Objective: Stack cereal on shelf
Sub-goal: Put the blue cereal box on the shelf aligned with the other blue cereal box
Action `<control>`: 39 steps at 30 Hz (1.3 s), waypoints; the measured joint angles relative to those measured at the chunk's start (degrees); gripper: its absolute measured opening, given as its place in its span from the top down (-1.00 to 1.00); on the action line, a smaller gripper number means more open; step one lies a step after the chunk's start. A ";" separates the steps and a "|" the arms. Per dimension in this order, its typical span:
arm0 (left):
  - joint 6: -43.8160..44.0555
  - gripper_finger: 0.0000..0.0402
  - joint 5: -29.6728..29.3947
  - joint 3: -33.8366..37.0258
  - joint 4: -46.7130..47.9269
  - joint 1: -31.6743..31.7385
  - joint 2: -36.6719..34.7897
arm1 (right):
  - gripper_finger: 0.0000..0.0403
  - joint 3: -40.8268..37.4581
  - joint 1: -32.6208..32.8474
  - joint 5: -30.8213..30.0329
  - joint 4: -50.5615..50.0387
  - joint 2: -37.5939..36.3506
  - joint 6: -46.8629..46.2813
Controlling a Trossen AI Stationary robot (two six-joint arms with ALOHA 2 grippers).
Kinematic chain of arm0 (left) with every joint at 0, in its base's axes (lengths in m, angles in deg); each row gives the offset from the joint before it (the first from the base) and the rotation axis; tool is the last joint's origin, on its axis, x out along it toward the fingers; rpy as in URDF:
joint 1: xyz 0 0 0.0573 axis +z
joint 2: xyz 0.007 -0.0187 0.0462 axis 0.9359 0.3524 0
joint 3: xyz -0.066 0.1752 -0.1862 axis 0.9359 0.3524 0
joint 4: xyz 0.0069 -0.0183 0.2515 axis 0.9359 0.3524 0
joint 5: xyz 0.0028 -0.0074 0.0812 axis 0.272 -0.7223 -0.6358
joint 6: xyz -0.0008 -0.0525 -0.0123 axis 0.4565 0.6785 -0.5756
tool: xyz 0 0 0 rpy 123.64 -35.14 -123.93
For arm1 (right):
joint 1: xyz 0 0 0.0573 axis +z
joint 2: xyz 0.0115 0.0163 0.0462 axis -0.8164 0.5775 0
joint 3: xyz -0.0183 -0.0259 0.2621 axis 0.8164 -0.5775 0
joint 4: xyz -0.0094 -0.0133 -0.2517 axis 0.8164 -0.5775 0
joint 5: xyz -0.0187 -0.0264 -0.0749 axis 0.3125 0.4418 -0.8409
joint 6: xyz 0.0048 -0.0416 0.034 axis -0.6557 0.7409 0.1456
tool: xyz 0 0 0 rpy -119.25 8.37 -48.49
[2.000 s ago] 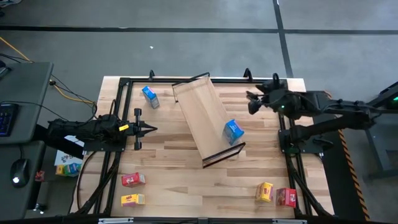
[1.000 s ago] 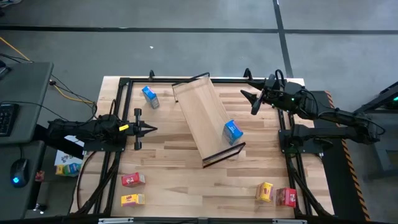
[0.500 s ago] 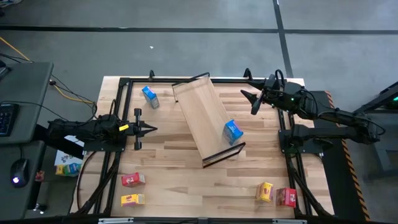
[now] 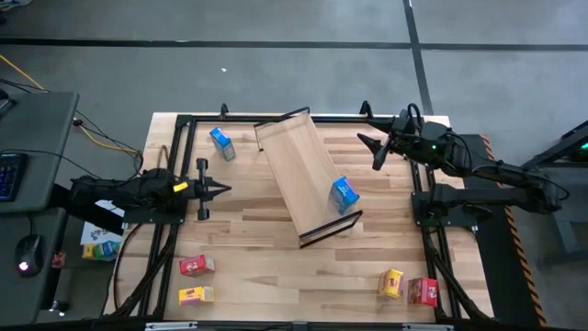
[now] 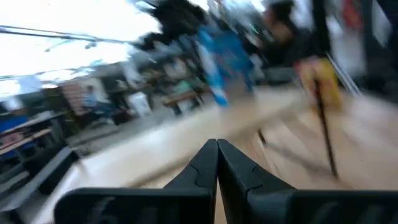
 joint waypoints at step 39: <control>-7.20 -0.52 -19.77 -63.87 67.30 27.57 61.82 | -0.17 0.02 0.00 -1.25 -8.03 1.21 -2.09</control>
